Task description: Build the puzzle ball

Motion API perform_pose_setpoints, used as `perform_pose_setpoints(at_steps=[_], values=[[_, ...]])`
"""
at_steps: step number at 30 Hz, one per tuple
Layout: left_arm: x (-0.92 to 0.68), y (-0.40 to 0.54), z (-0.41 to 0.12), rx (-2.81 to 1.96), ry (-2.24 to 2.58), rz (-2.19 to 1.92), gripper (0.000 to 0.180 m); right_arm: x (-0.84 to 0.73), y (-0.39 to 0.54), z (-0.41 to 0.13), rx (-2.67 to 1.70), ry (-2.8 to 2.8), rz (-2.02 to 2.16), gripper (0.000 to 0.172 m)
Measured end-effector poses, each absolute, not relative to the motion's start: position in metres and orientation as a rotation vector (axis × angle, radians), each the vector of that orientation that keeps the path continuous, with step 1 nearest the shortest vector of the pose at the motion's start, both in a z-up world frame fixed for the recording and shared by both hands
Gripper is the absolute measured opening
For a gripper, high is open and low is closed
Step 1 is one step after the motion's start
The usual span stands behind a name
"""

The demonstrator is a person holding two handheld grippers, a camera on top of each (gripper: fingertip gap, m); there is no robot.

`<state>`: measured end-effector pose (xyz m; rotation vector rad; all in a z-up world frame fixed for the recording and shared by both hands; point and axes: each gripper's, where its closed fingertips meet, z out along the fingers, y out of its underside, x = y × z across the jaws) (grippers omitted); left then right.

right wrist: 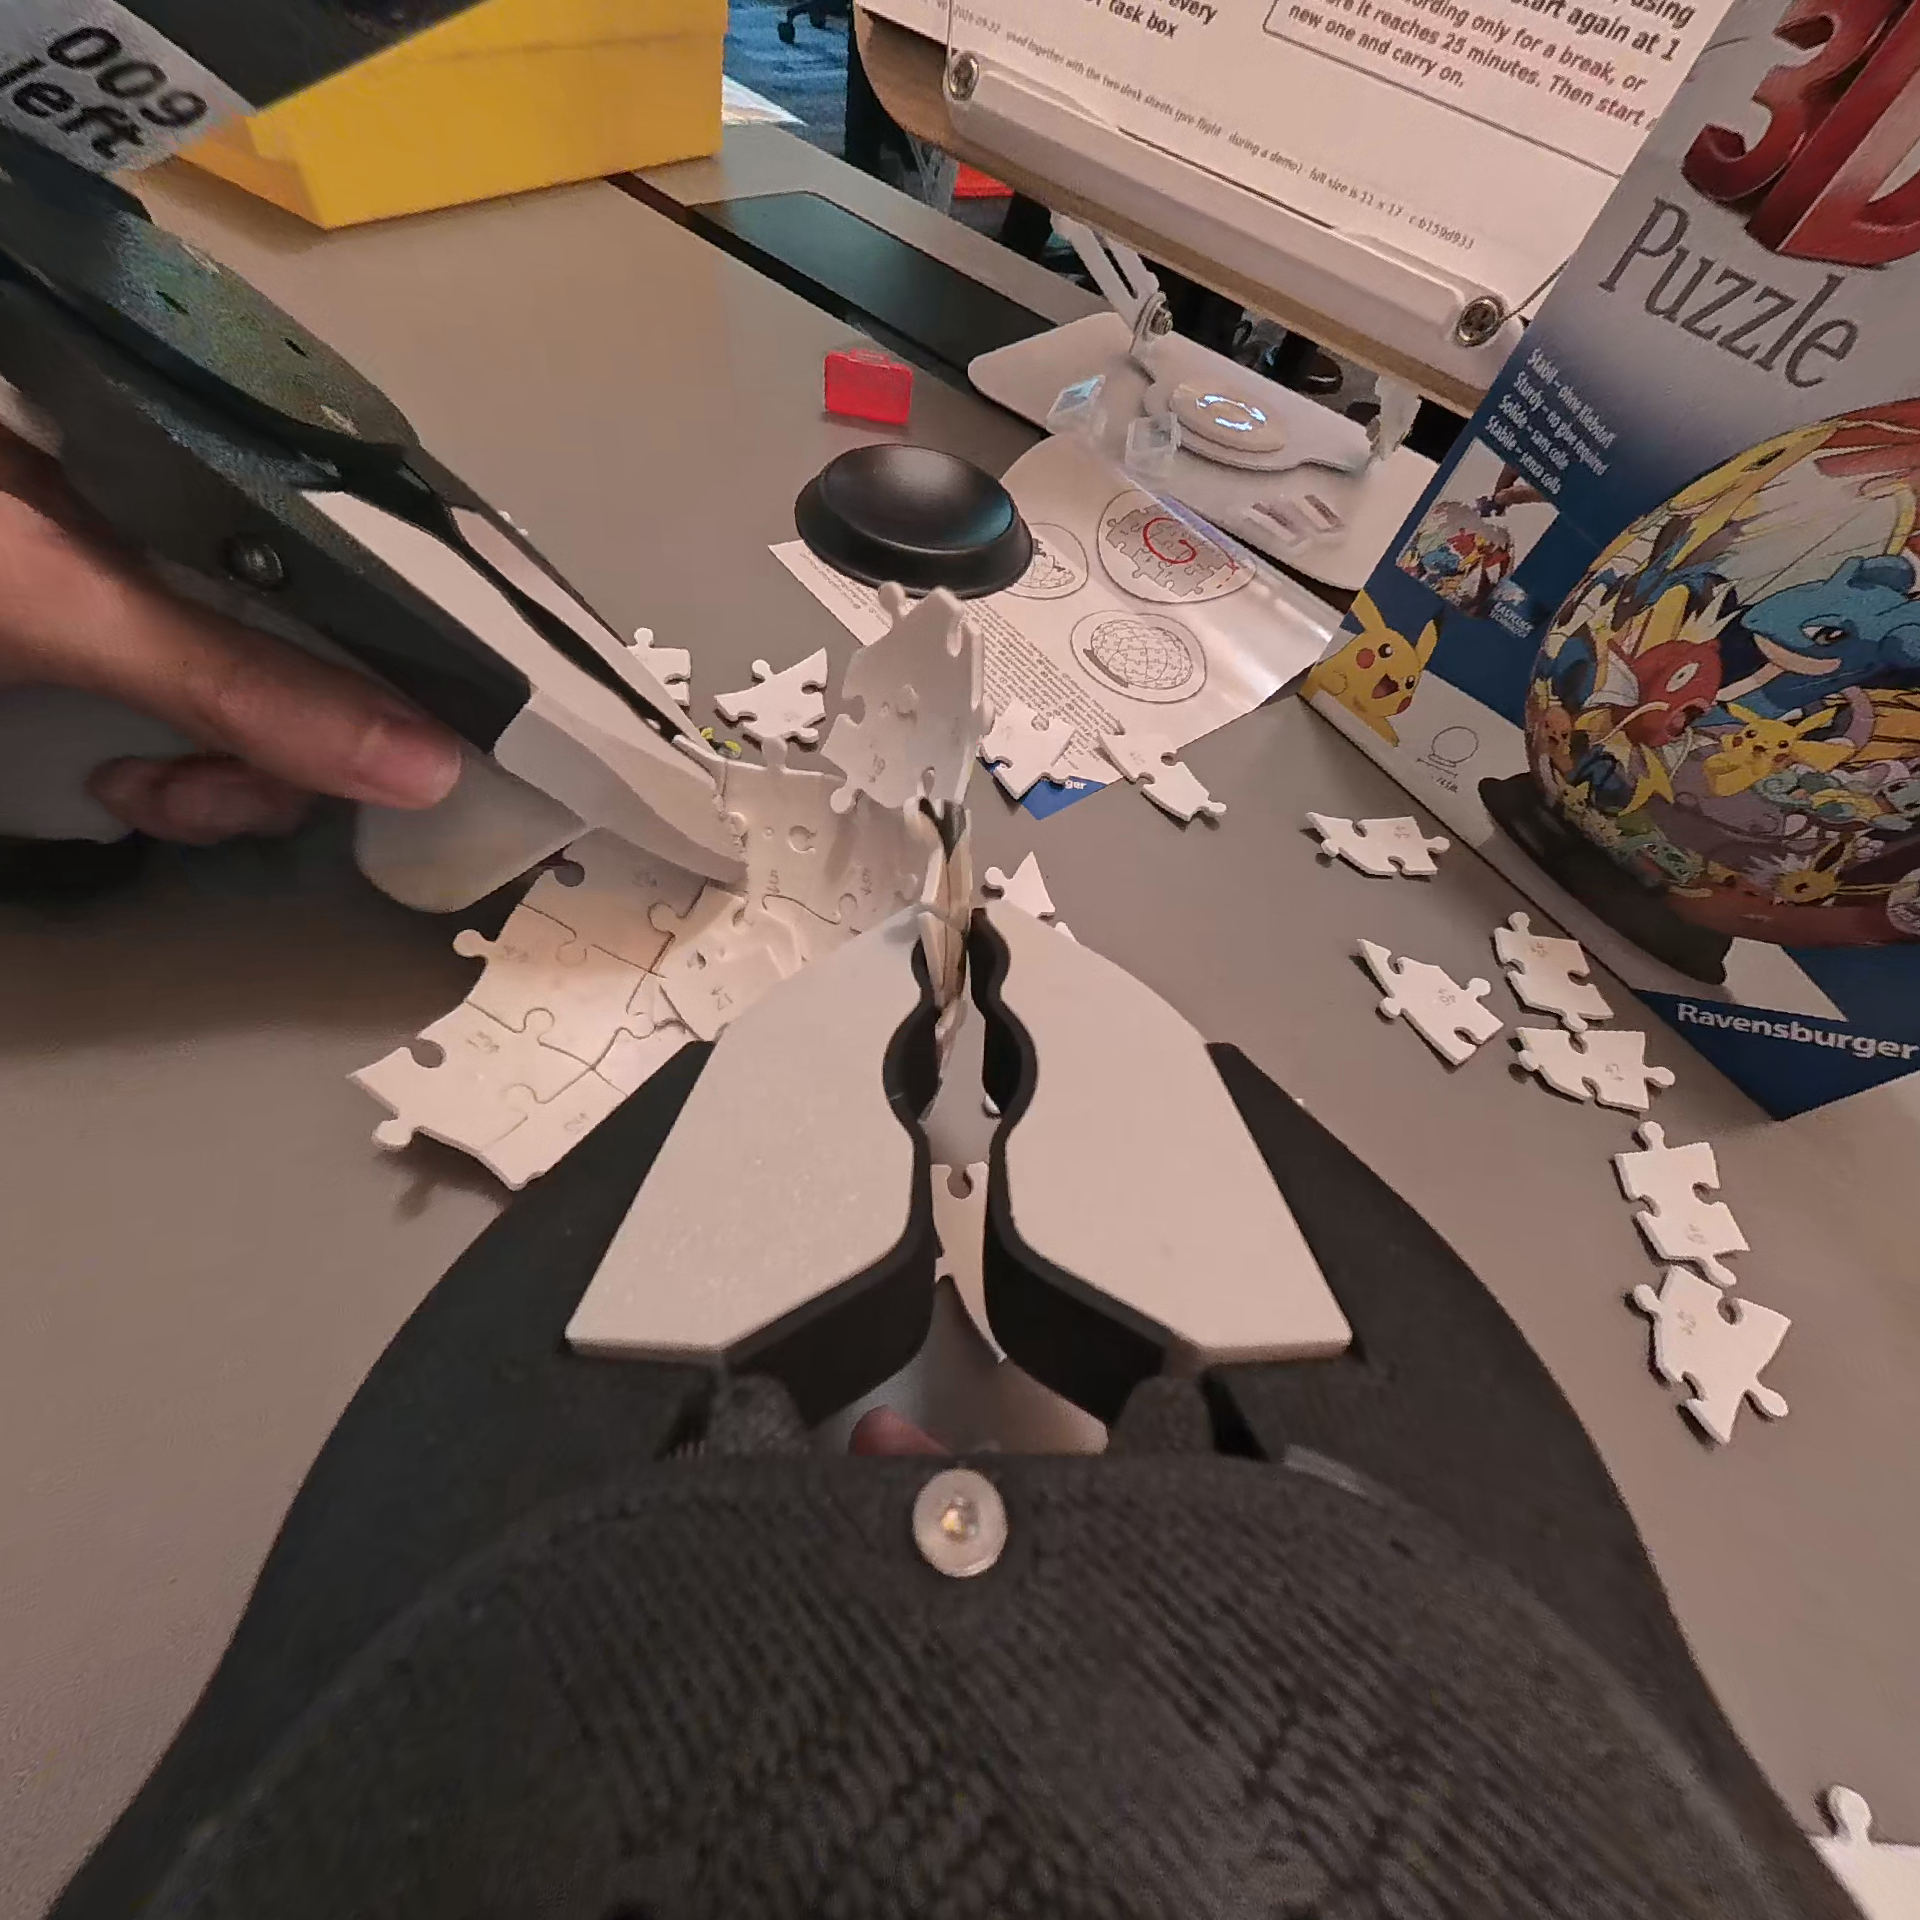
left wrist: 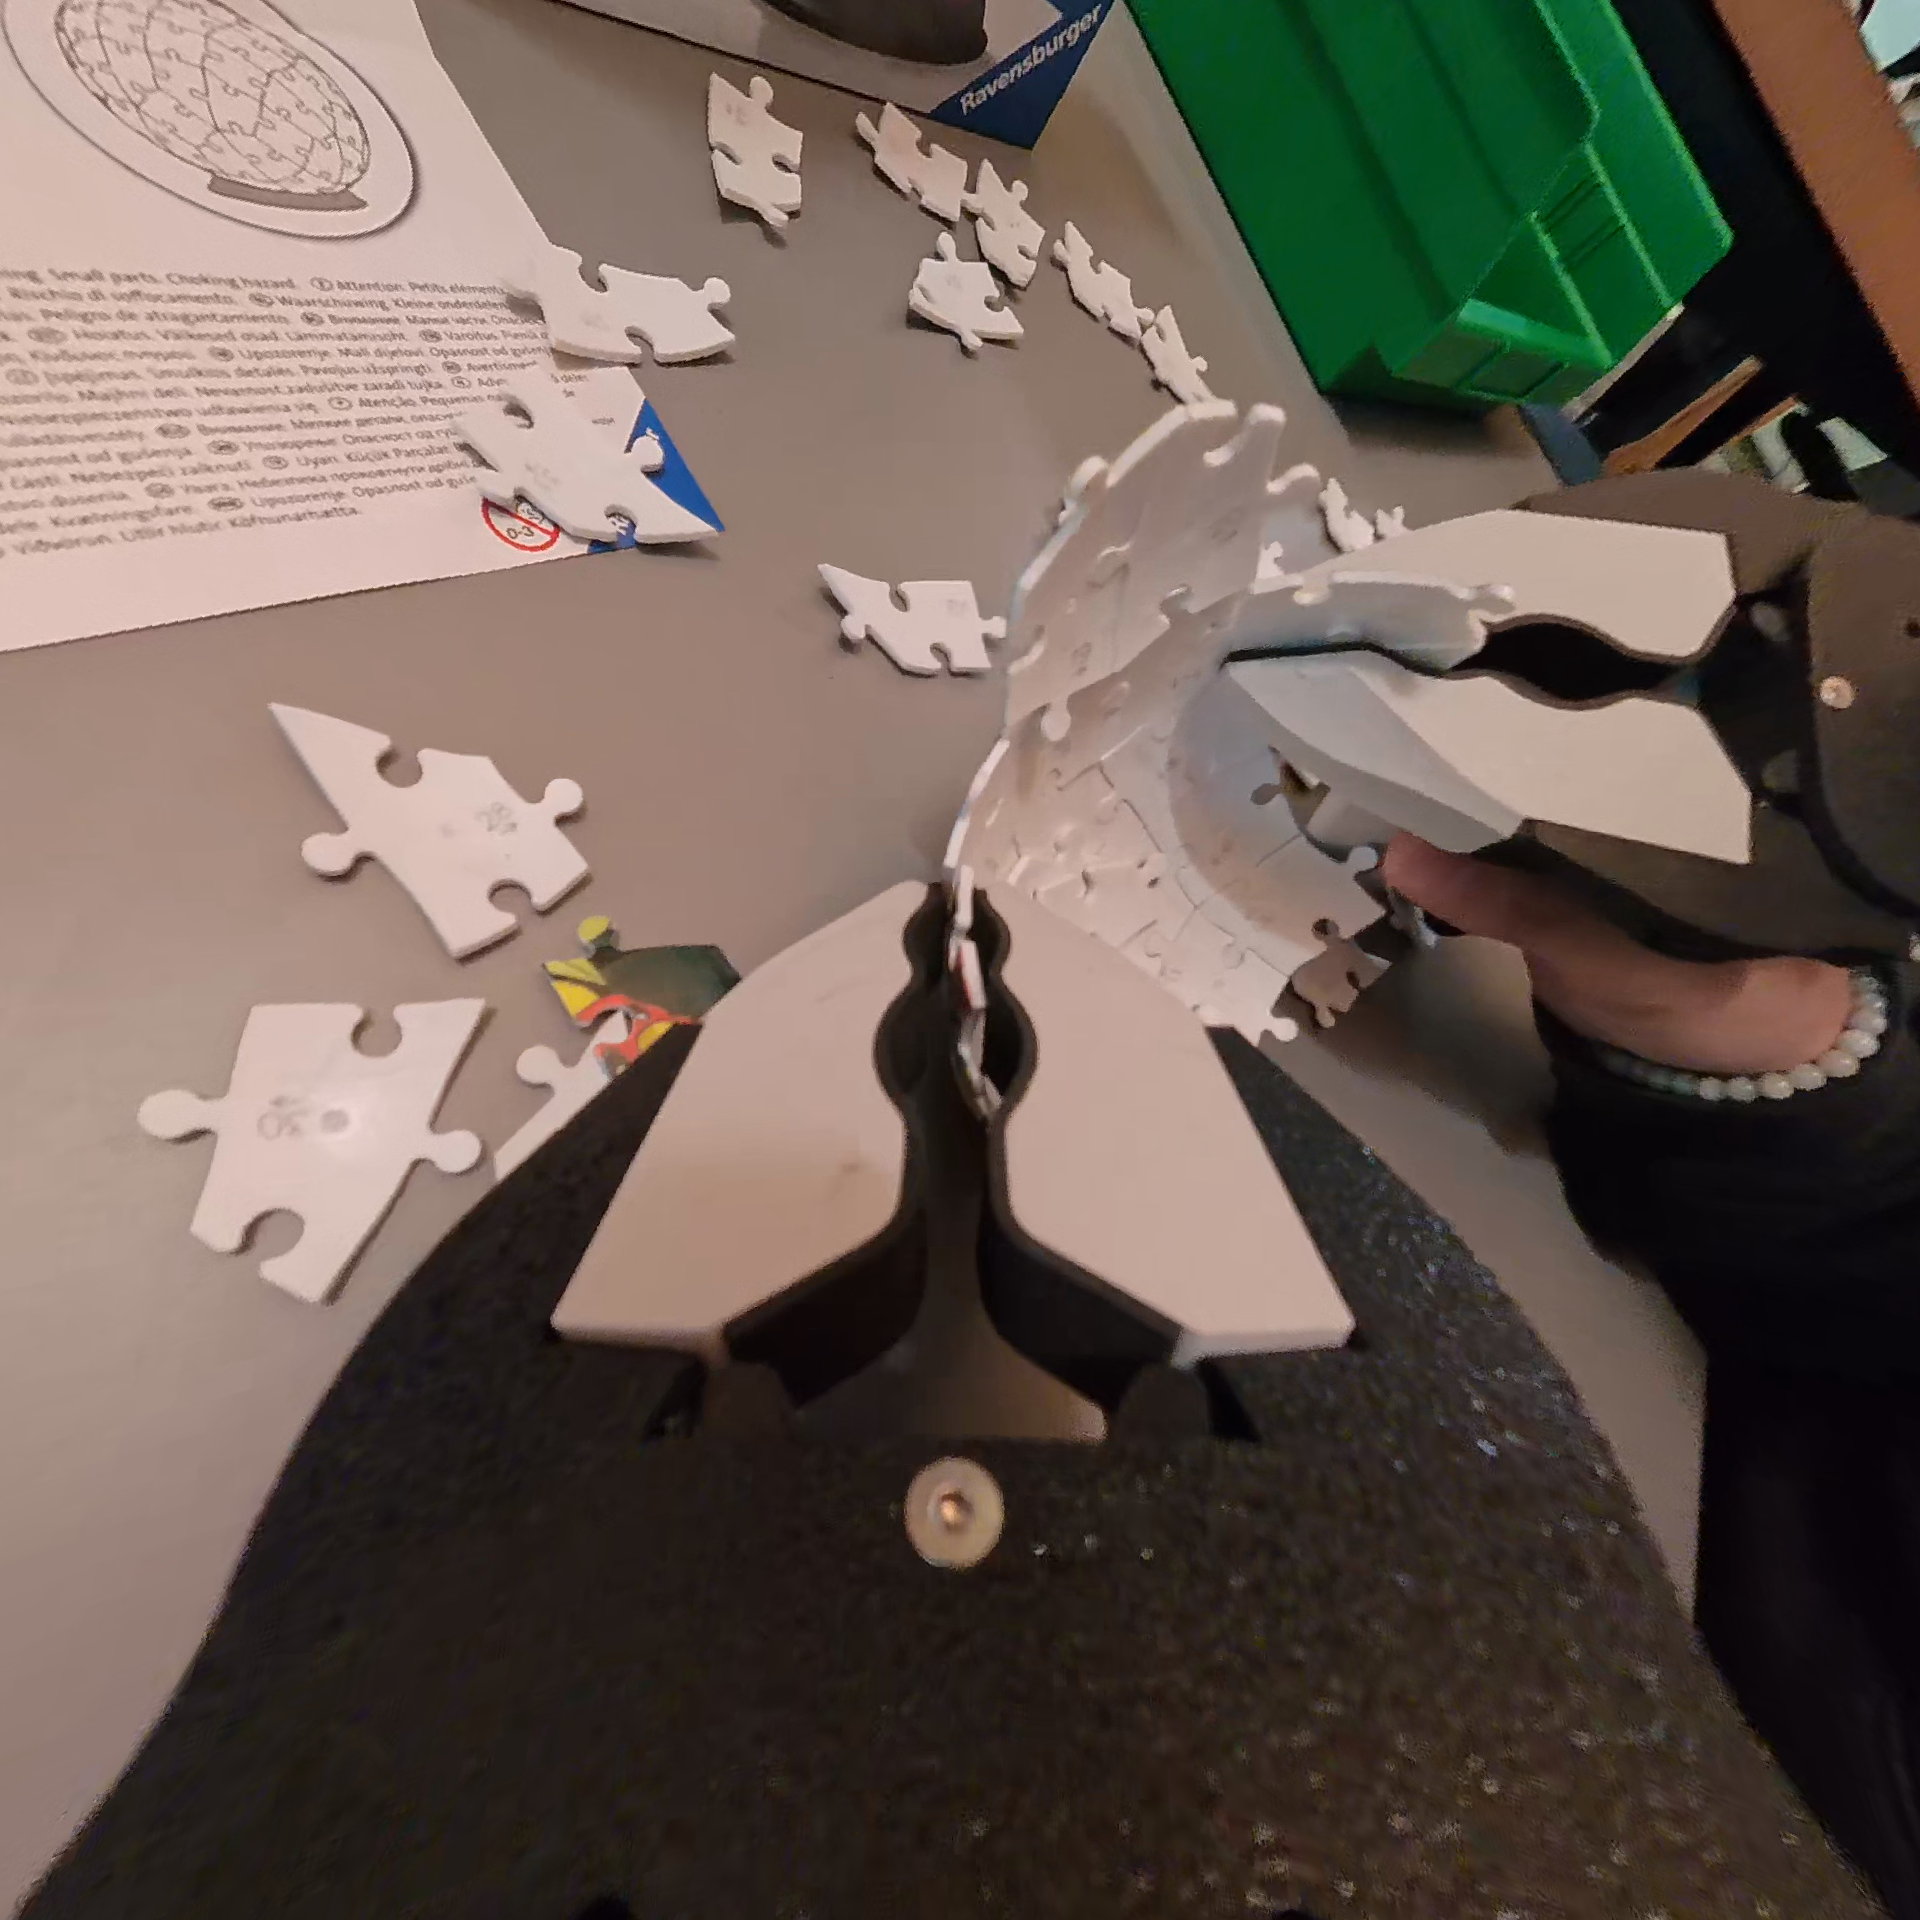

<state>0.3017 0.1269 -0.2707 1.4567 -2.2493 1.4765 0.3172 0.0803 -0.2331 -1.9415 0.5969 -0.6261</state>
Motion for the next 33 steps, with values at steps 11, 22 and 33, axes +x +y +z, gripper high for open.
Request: perform_pose_setpoints(at_steps=[11,22,33], values=[[0.3027,0.1265,-0.2706,1.484,-2.162,1.484,0.003,0.3175,0.0796,-0.2336,-1.948,0.598,-0.657,0.003],[0.304,0.1323,-0.2699,1.503,-2.18,1.485,0.013,0.3194,0.0758,-0.2315,-1.931,0.61,-0.675,0.003],[0.3063,0.1259,-0.2659,1.533,-2.047,1.549,0.003,0.32,0.0752,-0.2312,-1.931,0.609,-0.702,0.003]])
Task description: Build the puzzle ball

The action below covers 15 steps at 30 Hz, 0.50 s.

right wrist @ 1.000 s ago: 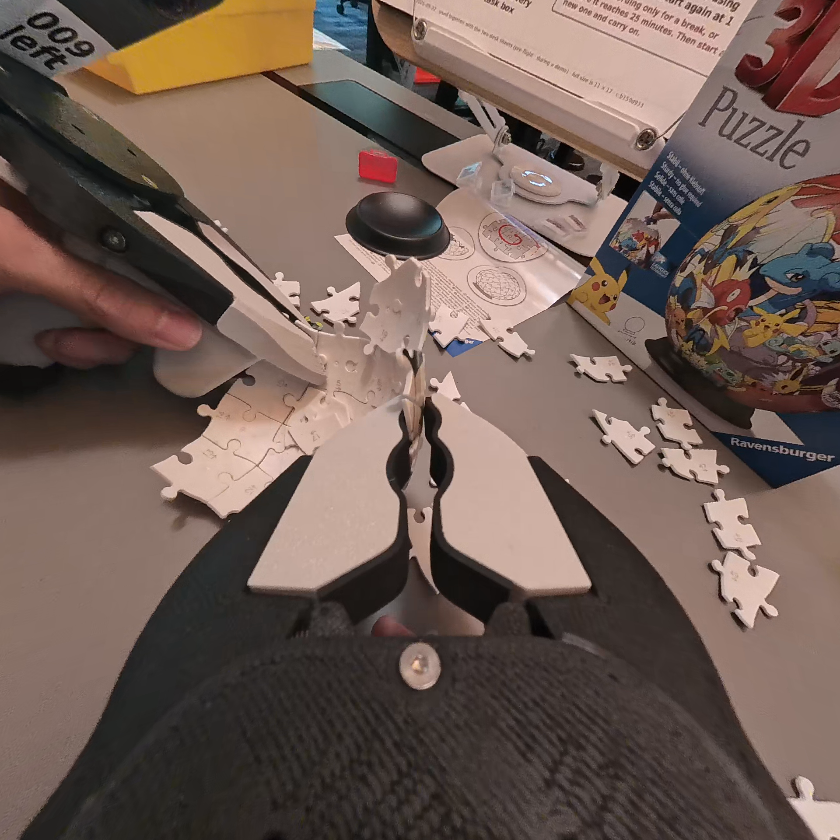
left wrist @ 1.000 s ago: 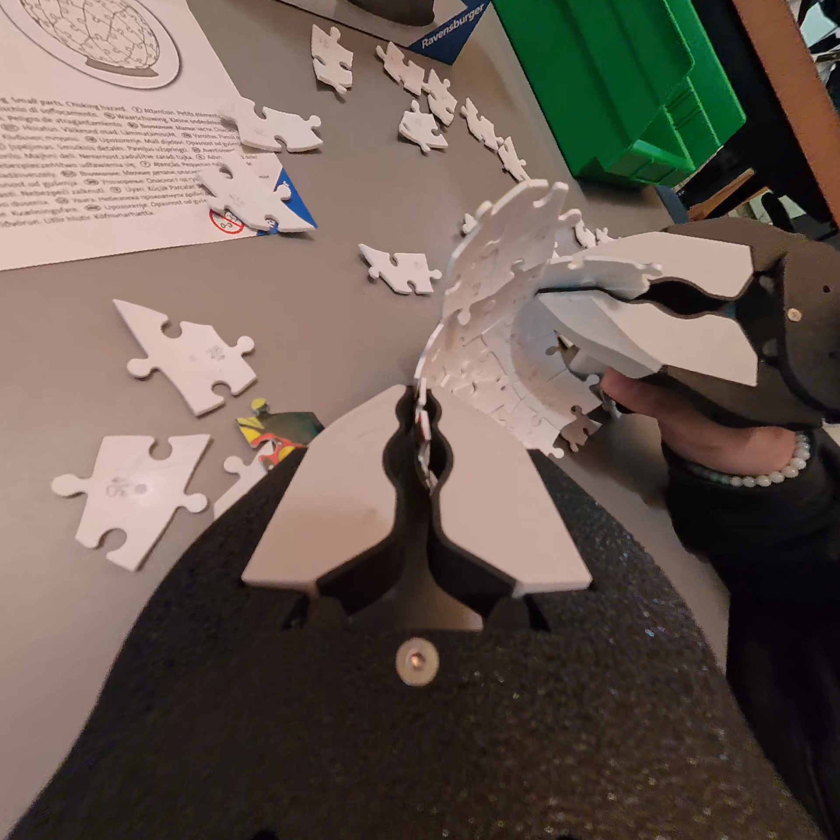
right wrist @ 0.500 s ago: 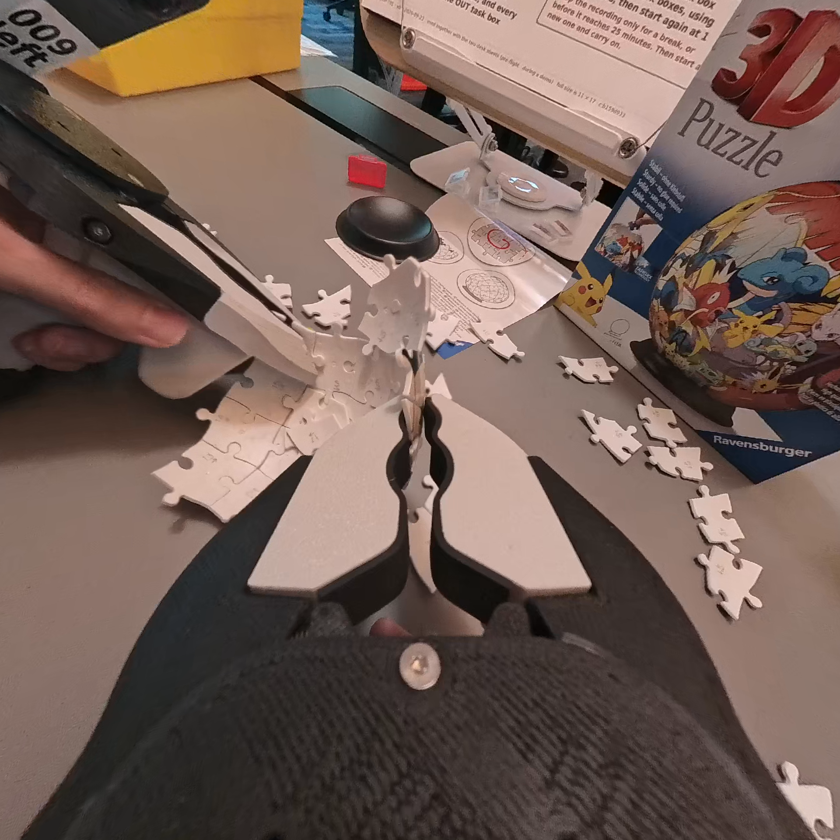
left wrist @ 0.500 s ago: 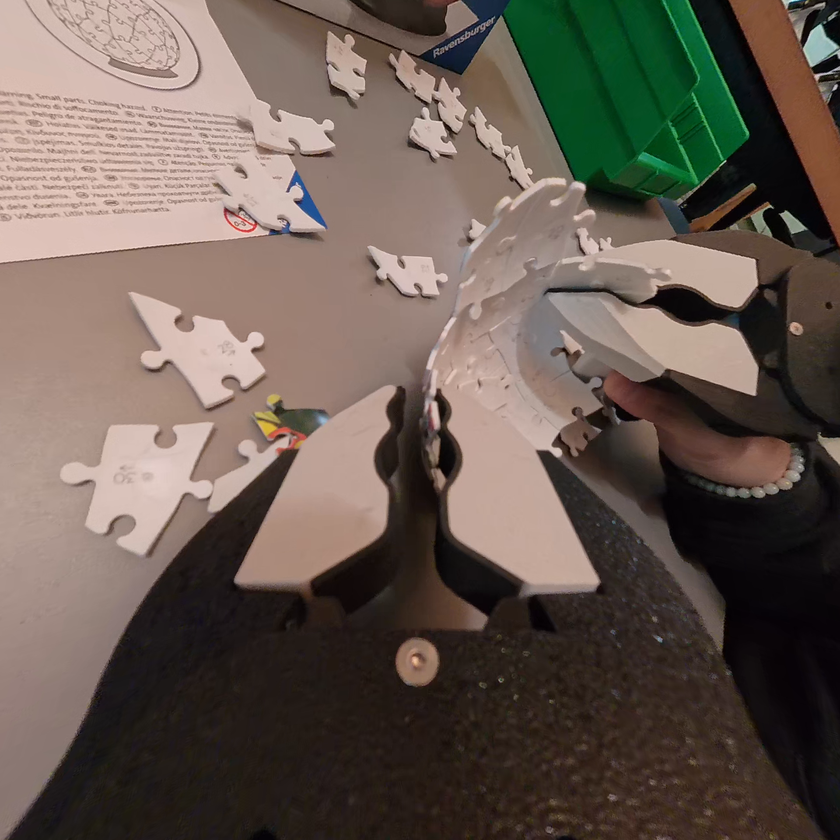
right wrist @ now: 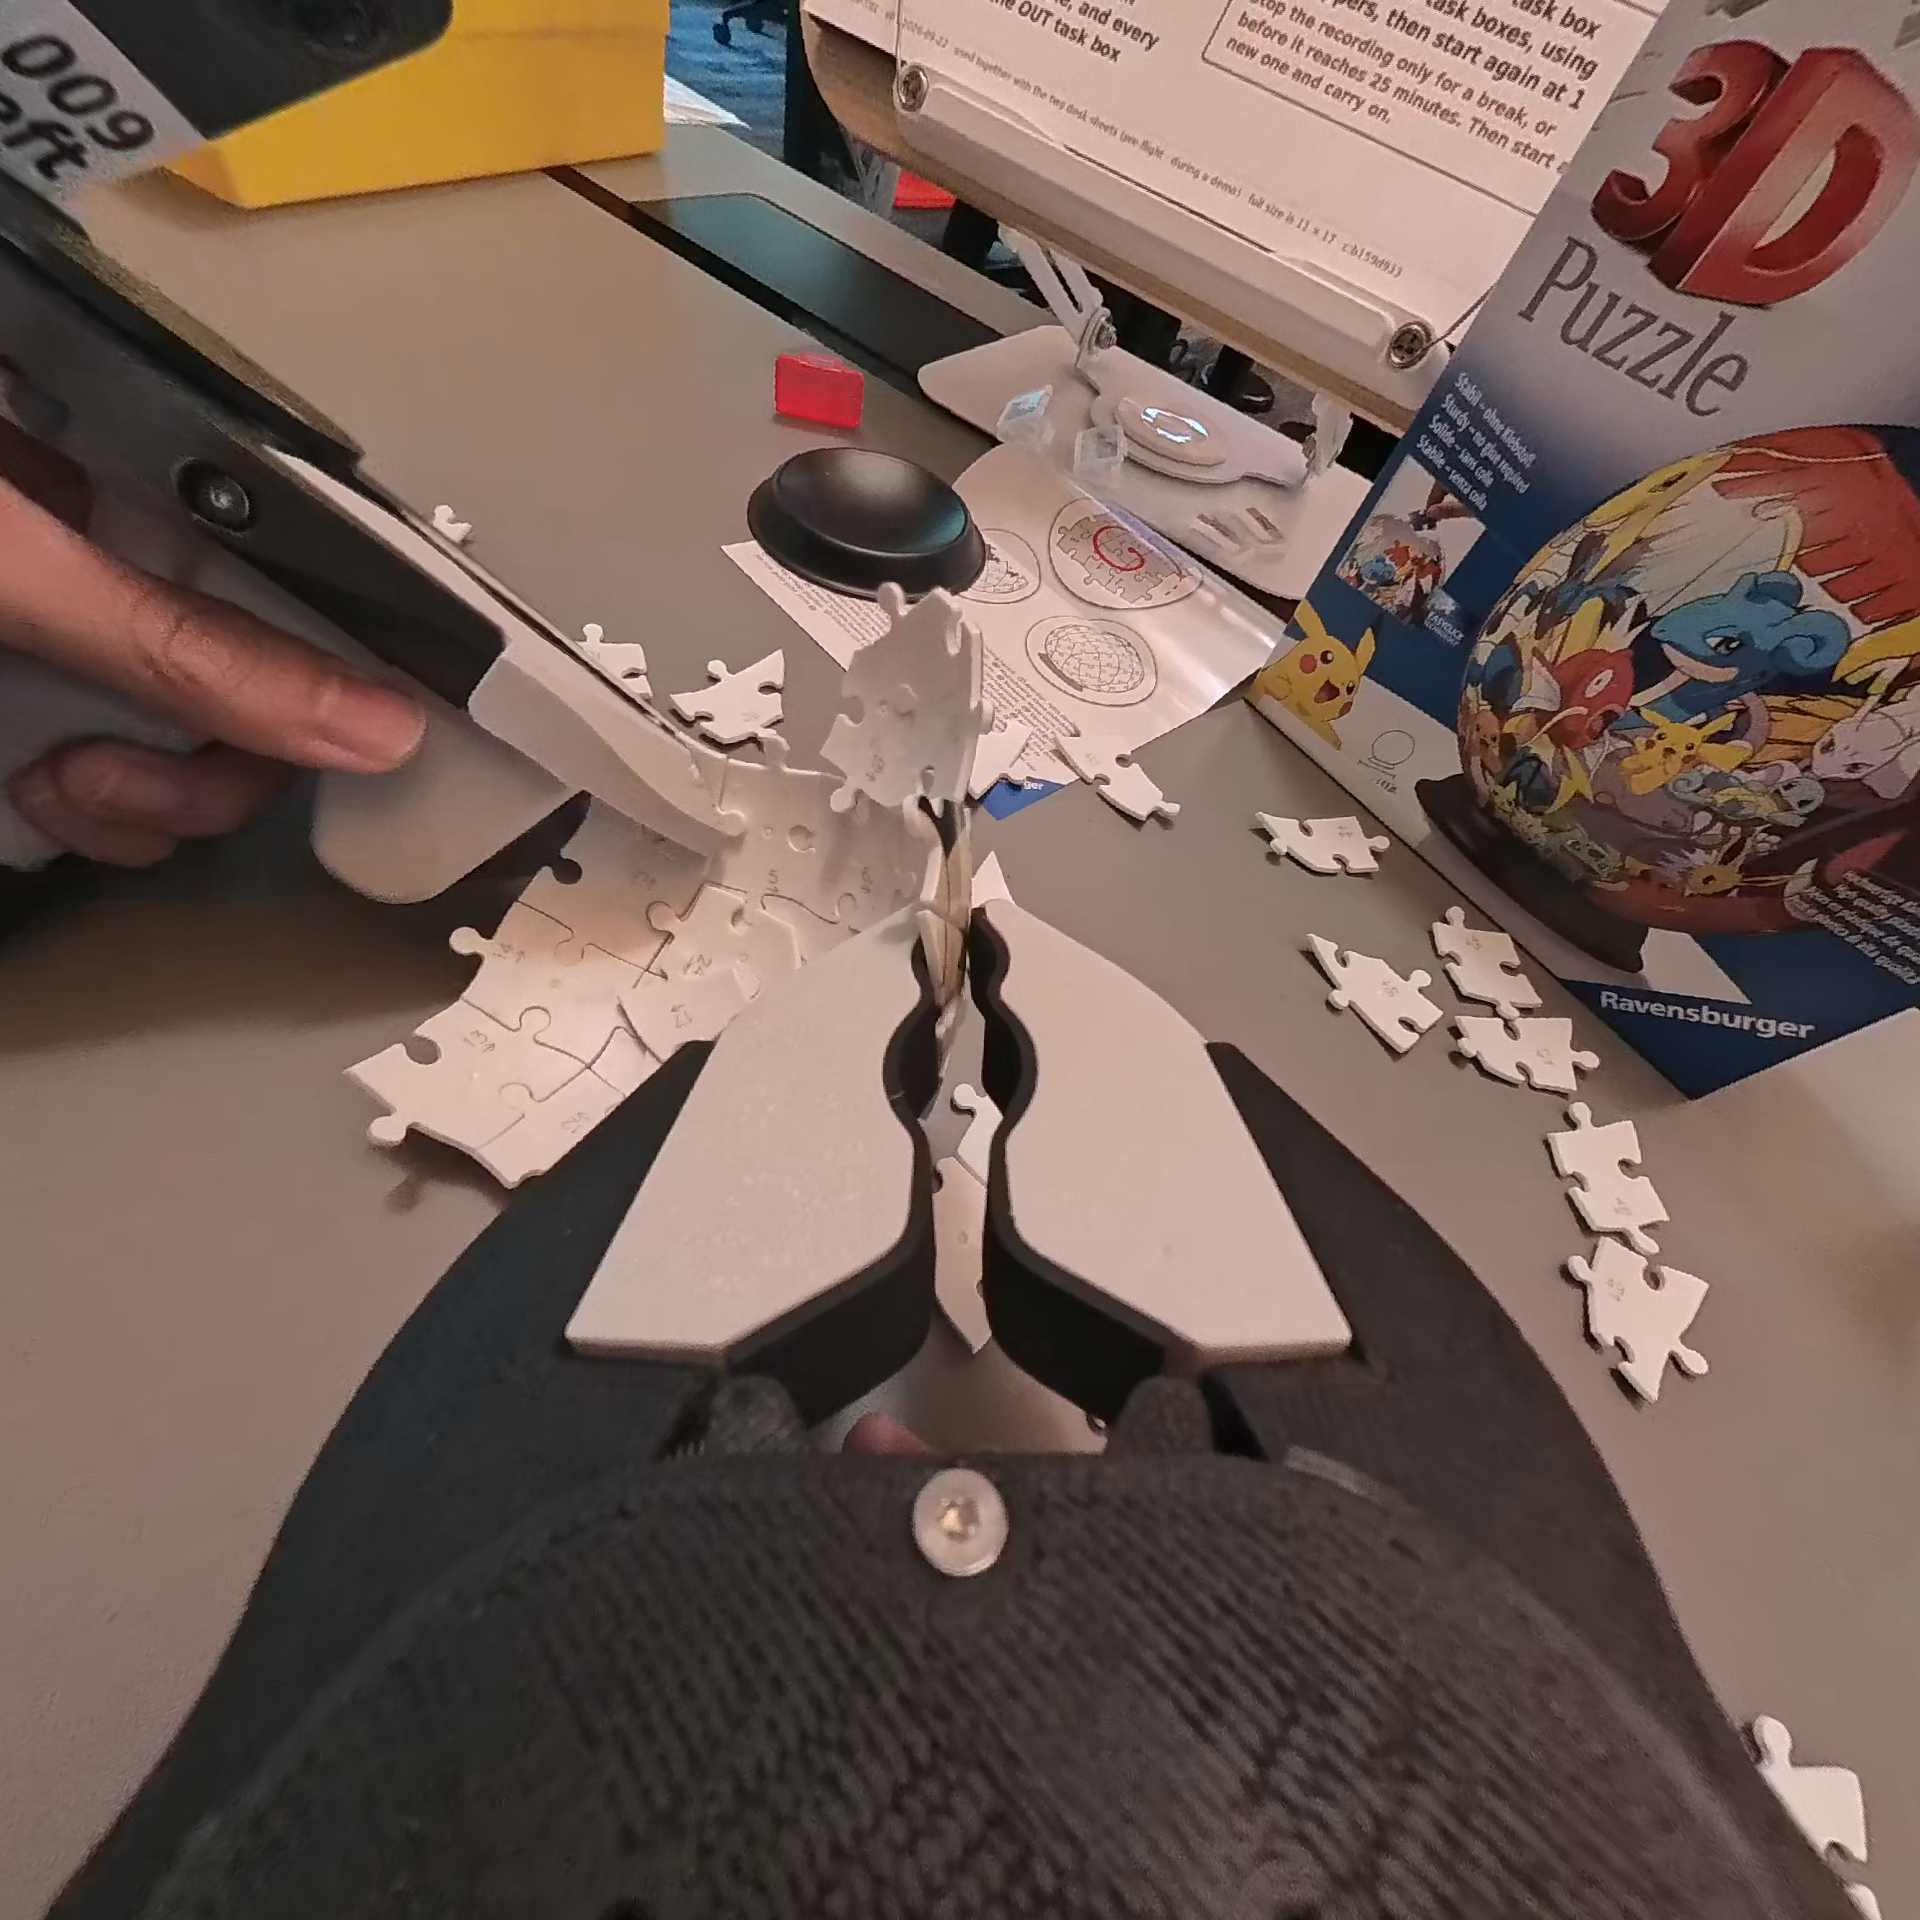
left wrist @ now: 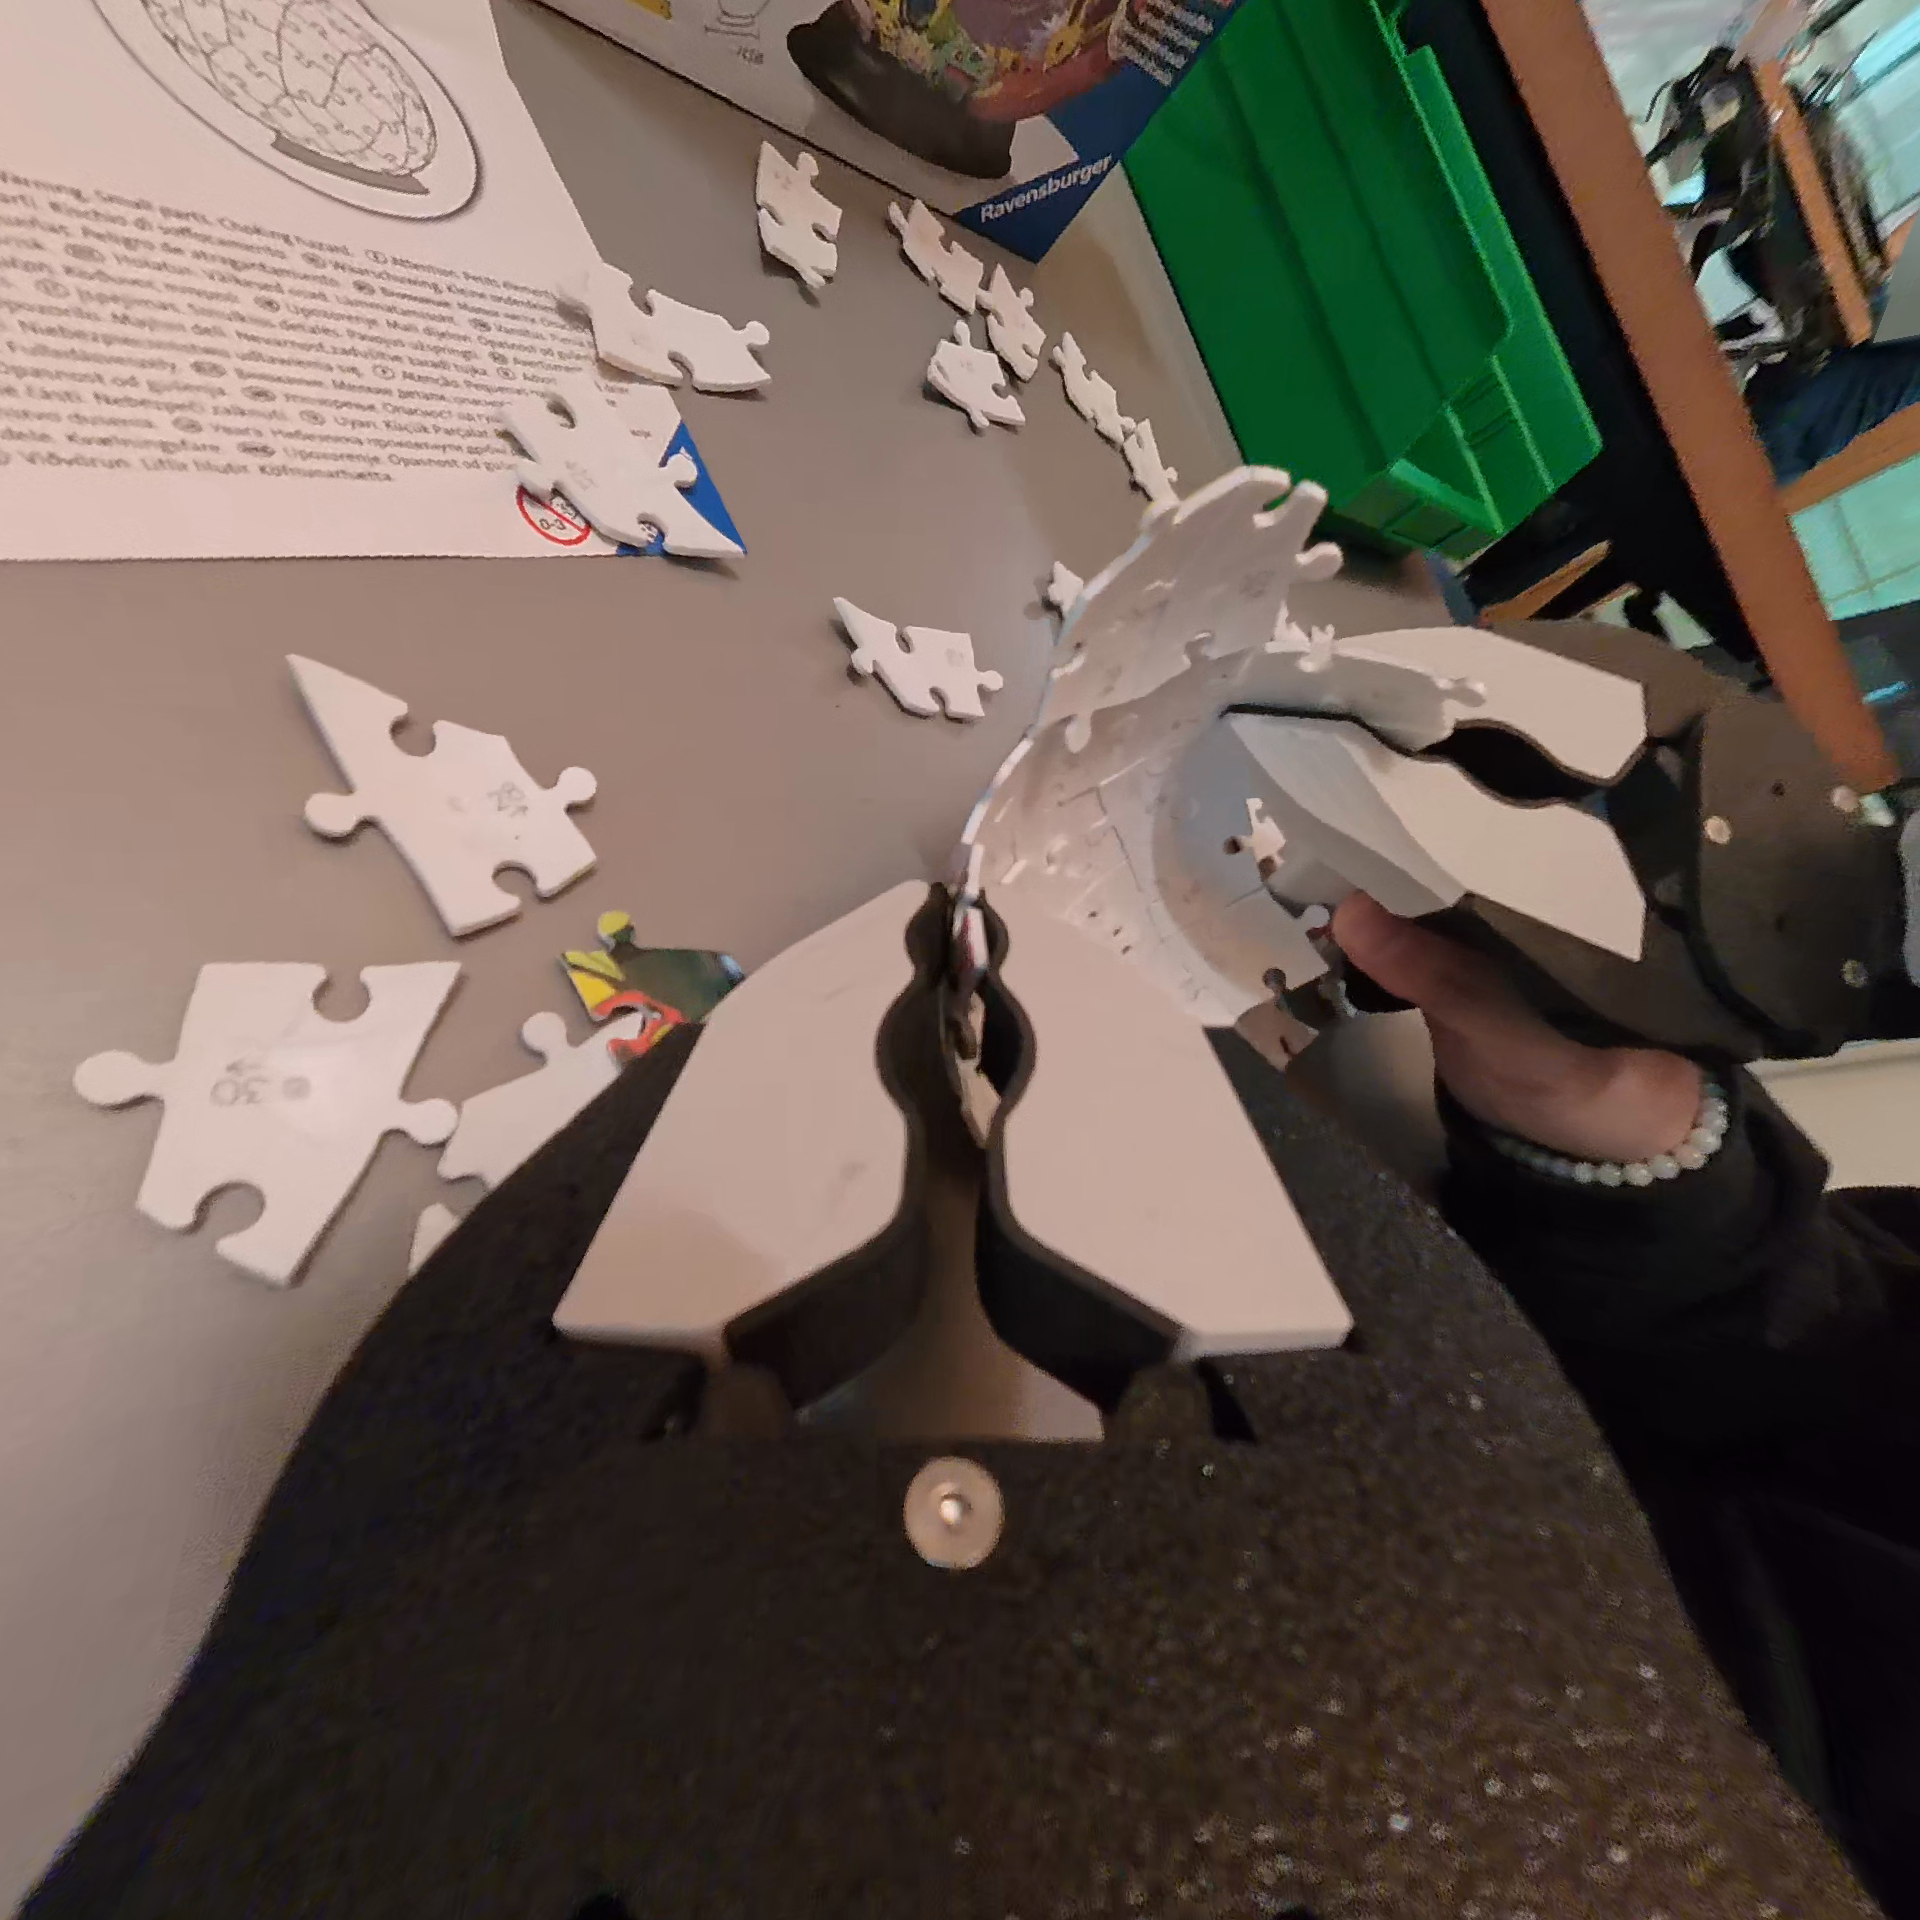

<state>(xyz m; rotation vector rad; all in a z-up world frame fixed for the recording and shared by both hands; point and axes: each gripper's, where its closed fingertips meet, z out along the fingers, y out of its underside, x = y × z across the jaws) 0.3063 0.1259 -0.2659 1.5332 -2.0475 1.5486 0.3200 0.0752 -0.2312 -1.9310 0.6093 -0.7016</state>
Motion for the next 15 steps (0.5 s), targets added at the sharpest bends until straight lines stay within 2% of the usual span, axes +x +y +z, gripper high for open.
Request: perform_pose_setpoints(at_steps=[11,15], values=[[0.3071,0.1241,-0.2644,1.526,-1.881,1.566,0.004,0.3207,0.0744,-0.2309,-1.924,0.619,-0.694,0.003],[0.3095,0.1218,-0.2596,1.496,-1.962,1.6,0.014,0.3198,0.075,-0.2305,-1.923,0.613,-0.686,0.003]])
